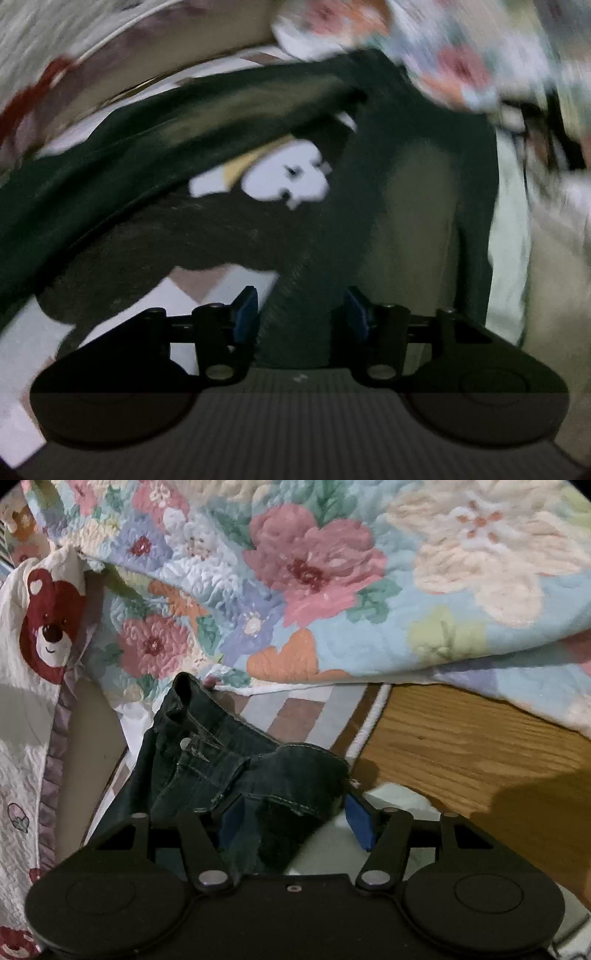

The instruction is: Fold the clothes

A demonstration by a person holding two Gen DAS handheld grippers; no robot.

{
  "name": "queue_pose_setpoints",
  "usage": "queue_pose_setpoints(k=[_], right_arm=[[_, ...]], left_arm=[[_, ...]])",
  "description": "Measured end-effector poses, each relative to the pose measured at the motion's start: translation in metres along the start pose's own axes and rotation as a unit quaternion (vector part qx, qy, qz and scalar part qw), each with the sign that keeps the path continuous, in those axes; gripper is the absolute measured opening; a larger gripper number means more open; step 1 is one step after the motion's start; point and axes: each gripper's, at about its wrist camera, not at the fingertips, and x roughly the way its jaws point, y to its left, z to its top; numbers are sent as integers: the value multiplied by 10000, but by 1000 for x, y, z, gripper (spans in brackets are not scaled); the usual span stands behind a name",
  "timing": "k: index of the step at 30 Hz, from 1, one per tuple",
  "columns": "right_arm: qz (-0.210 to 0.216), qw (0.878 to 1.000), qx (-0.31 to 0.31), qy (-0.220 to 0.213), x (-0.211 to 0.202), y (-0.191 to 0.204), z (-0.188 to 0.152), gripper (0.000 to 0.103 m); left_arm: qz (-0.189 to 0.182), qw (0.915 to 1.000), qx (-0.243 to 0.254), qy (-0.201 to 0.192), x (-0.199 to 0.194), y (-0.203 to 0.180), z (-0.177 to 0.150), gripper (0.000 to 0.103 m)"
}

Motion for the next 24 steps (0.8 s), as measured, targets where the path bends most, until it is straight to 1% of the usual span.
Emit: queue_pose_setpoints(k=[2, 4, 5, 6, 7, 8, 10, 12, 13, 14, 15, 18, 20, 22, 24], right_arm=[[-1, 9999, -71, 77, 12, 2, 0, 67], [-166, 9998, -123, 66, 23, 7, -1, 67], [-268, 9995, -146, 49, 29, 9, -2, 68], [-410, 9988, -278, -21, 32, 15, -2, 60], [-501, 9973, -542, -33, 35, 26, 1, 40], [-497, 9947, -890, -102, 31, 42, 6, 20], [-423, 9848, -1614, -477, 9, 77, 18, 16], [-317, 9688, -2248, -991, -27, 106, 29, 15], [-421, 9608, -2481, -1166, -40, 111, 32, 15], [-639, 9534, -2655, -1281, -51, 109, 33, 15], [-878, 9493, -2744, -1259, -53, 102, 33, 15], [-1551, 9445, -2815, -673, -24, 71, 19, 16], [-1871, 9422, -2736, -483, -7, 58, 5, 16], [-2034, 9454, -2507, -443, 1, 49, -2, 16], [-2102, 9448, -2443, -600, -4, 57, -2, 16]], left_arm=[[135, 9995, 254, 114, 0, -12, -5, 52], [229, 9992, 269, 212, -2, -15, -10, 52], [271, 9992, 154, 238, -2, -13, -11, 52], [311, 9992, 4, 257, -3, -9, -12, 52], [352, 9989, -145, 275, -4, -5, -13, 52], [372, 9986, -290, 258, -5, -1, -14, 52], [376, 9977, -527, 196, -11, 8, -17, 52], [321, 9974, -613, 204, -14, 10, -18, 52], [235, 9974, -643, 236, -15, 10, -20, 52], [126, 9972, -675, 300, -16, 10, -23, 53], [37, 9967, -719, 385, -15, 9, -27, 53], [-112, 9936, -908, 658, -10, 6, -40, 55], [-117, 9912, -1066, 773, -10, 7, -49, 57], [-38, 9892, -1242, 771, -16, 11, -56, 57], [41, 9869, -1418, 768, -22, 15, -64, 57]])
